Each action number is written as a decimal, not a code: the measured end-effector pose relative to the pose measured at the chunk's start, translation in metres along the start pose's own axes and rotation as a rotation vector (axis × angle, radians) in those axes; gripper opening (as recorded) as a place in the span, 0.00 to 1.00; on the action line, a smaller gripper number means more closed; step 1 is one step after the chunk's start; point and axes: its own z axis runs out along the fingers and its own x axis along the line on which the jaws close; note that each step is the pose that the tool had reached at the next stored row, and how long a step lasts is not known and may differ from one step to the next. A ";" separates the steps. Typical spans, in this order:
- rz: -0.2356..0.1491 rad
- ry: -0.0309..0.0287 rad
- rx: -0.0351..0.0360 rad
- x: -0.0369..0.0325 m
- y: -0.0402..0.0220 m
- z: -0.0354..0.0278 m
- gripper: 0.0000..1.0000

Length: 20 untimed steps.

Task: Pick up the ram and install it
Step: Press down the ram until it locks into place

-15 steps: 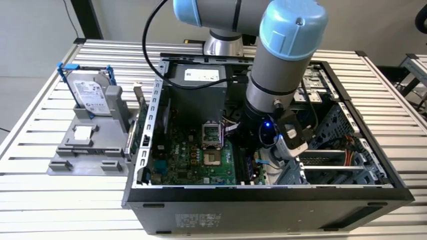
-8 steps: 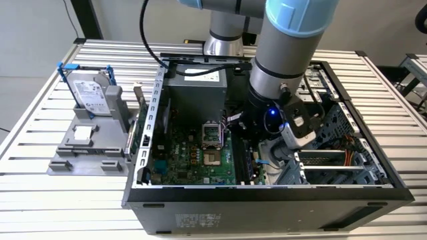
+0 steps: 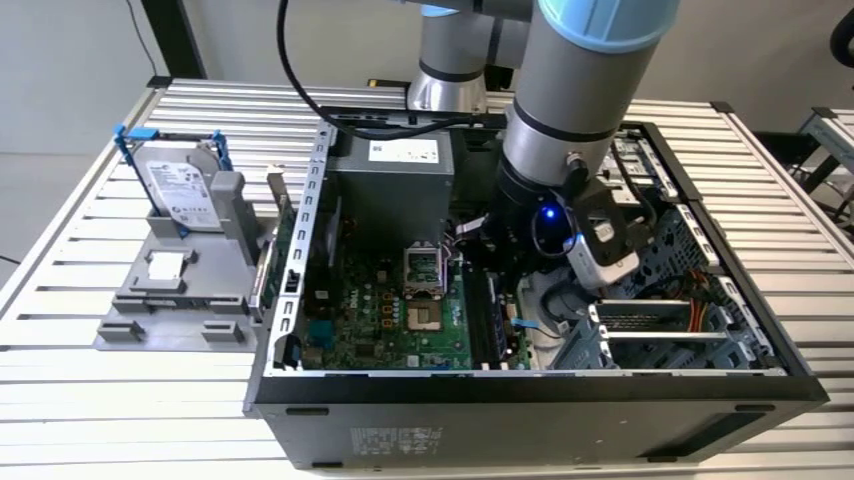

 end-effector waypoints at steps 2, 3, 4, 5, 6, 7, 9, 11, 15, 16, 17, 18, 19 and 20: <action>0.000 0.0002 0.0000 0.0000 0.0000 0.0000 0.00; 0.000 0.0003 0.0000 0.0000 0.0000 0.0000 0.00; 0.000 0.0004 0.0000 0.0000 0.0000 0.0000 0.00; 0.000 0.0005 0.0000 0.0000 0.0000 0.0000 0.00; 0.000 0.0005 0.0000 0.0000 0.0000 0.0000 0.00; 0.000 0.0006 0.0000 0.0000 0.0000 0.0000 0.00; 0.000 0.0008 0.0001 0.0000 0.0000 0.0000 0.00; 0.000 0.0012 0.0001 0.0000 0.0000 0.0000 0.00; 0.000 0.0016 0.0001 0.0000 0.0000 0.0000 0.00; 0.000 0.0017 0.0001 0.0000 0.0000 0.0000 0.00; 0.000 0.0018 0.0001 0.0000 0.0000 0.0000 0.00; 0.000 0.0018 0.0001 0.0000 0.0000 0.0000 0.00; 0.000 0.0020 0.0002 0.0000 0.0000 0.0000 0.00; 0.000 0.0020 0.0001 0.0000 0.0000 0.0000 0.00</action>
